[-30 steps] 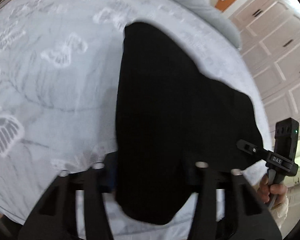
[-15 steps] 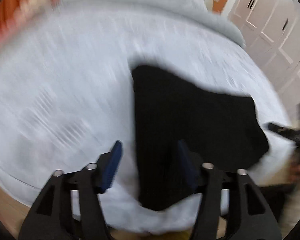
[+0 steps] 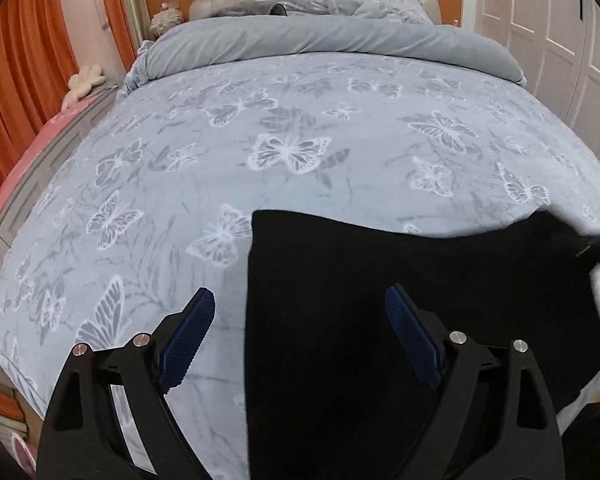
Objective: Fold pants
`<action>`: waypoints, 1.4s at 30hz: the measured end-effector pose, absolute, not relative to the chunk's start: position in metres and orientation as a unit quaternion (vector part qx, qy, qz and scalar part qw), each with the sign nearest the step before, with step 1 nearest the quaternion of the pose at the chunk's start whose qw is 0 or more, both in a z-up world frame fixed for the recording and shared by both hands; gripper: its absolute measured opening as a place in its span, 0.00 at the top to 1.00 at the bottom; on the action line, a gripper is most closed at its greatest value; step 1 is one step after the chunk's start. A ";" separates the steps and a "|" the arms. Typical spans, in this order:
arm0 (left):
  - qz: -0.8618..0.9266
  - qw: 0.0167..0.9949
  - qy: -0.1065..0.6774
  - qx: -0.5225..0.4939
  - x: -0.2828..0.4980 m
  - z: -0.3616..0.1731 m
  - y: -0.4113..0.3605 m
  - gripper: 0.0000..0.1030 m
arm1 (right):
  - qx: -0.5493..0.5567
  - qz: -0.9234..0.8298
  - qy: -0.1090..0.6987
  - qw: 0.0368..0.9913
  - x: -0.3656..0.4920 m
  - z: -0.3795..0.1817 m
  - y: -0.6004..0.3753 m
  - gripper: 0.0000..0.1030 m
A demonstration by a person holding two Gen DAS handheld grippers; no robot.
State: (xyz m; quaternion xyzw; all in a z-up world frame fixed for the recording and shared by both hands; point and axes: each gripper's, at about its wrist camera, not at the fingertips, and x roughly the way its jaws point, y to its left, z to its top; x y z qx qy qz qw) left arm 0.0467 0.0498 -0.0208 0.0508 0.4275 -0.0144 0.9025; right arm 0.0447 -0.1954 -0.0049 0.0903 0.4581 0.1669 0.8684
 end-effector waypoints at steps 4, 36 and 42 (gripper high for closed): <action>-0.017 0.905 0.424 0.035 0.048 -0.018 0.052 0.17 | 0.053 0.106 0.516 0.848 0.062 -0.043 -0.203 0.80; 0.077 0.922 0.380 -0.006 0.028 0.017 0.152 0.13 | -0.178 0.364 0.408 0.818 -0.074 -0.028 -0.005 0.47; 0.075 0.924 0.374 0.010 0.020 0.019 0.157 0.12 | -0.203 0.349 0.427 0.809 -0.060 -0.042 0.035 0.81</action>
